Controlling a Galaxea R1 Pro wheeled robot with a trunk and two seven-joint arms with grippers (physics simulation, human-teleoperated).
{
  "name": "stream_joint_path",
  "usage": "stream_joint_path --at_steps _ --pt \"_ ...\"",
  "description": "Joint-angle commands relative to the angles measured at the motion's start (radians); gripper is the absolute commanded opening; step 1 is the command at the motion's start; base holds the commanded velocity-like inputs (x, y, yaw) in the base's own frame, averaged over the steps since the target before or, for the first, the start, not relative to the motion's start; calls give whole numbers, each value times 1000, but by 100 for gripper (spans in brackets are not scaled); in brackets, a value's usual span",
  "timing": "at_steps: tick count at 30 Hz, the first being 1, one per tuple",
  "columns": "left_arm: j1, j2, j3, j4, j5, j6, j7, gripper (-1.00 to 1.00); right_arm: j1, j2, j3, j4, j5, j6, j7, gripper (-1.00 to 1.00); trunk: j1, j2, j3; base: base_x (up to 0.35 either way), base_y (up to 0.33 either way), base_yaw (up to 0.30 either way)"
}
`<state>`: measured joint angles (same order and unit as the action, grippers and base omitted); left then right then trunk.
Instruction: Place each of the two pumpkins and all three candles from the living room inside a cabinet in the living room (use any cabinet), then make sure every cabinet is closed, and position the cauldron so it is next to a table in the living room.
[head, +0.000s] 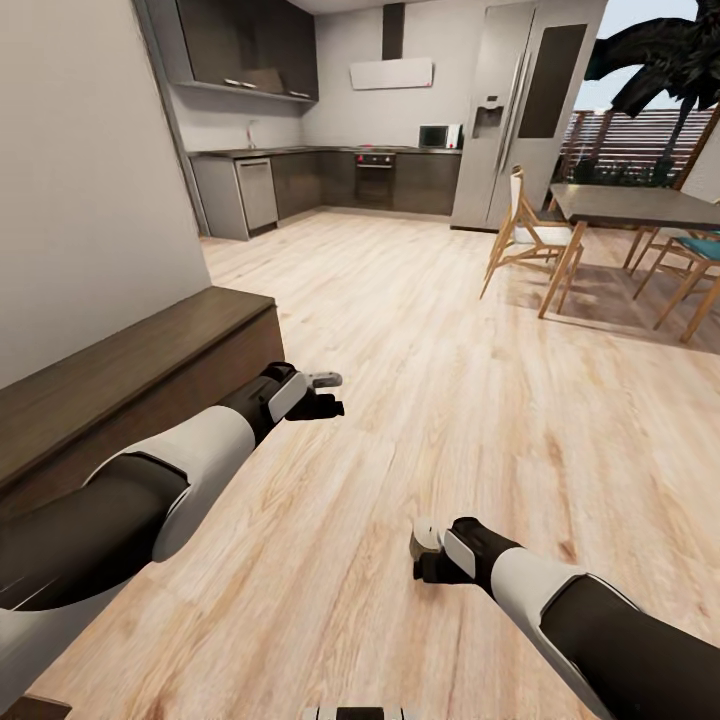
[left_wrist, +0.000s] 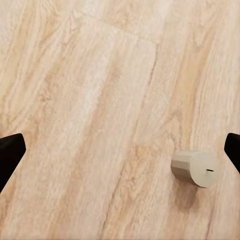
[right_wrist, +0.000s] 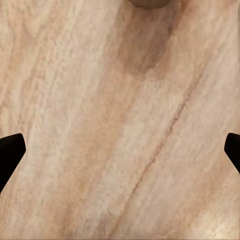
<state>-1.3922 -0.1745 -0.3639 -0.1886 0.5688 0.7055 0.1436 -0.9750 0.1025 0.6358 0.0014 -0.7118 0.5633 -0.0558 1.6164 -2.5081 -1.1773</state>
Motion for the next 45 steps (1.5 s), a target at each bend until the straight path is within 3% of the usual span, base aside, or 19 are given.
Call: stream_joint_path --at_steps 1,45 --pt "0 0 -4 -1 10 3 8 100 -1 0 5 0 -11 1 -6 100 0 0 -1 0 0 0" --pt "0 0 -4 1 10 3 10 100 5 2 7 0 -11 -3 -6 100 0 0 -1 106 0 0"
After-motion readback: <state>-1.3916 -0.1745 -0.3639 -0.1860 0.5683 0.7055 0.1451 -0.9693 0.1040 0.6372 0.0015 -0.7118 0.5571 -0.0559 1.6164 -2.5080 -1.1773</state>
